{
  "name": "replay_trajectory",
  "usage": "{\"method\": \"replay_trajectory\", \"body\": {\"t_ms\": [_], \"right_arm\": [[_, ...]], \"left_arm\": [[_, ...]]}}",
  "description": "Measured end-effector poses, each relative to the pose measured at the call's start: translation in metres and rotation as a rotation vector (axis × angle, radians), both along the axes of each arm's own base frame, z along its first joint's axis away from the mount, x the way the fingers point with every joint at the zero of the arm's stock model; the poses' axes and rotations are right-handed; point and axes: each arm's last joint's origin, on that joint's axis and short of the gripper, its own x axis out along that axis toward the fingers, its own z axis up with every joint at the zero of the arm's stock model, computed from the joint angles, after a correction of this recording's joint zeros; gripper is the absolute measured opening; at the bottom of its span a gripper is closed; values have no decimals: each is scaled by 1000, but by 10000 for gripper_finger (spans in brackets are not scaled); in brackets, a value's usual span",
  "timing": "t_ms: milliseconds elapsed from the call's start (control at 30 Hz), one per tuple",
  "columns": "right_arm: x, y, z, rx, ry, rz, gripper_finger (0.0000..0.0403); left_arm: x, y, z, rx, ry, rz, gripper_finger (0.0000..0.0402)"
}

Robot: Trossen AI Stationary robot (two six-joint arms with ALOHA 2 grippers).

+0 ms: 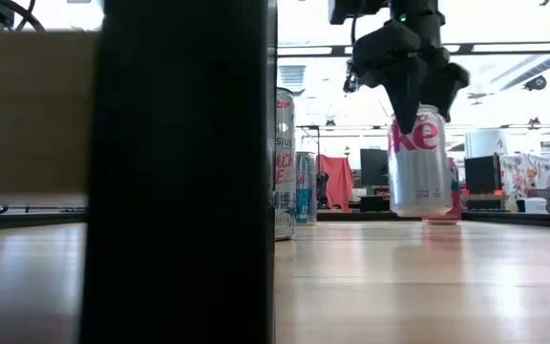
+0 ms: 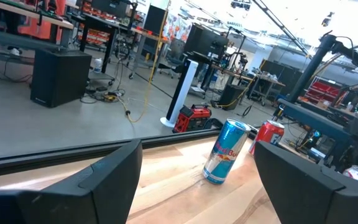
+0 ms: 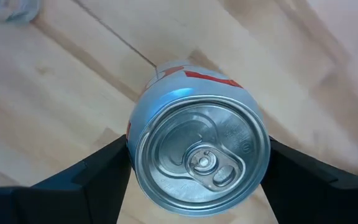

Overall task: Place canned beverage on shelf
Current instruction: Move the red silver soda can to the center of the table

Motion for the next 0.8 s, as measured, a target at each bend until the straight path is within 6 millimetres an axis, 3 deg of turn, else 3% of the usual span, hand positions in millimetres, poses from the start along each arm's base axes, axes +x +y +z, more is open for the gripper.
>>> {"method": "replay_trajectory", "body": {"t_ms": [333, 800], "right_arm": [[40, -11, 3, -45, -23, 412, 297], [77, -20, 10, -77, -64, 742, 297]], "left_arm": [[0, 0, 0, 0, 0, 0, 294], [0, 0, 0, 0, 0, 0, 294]]}}
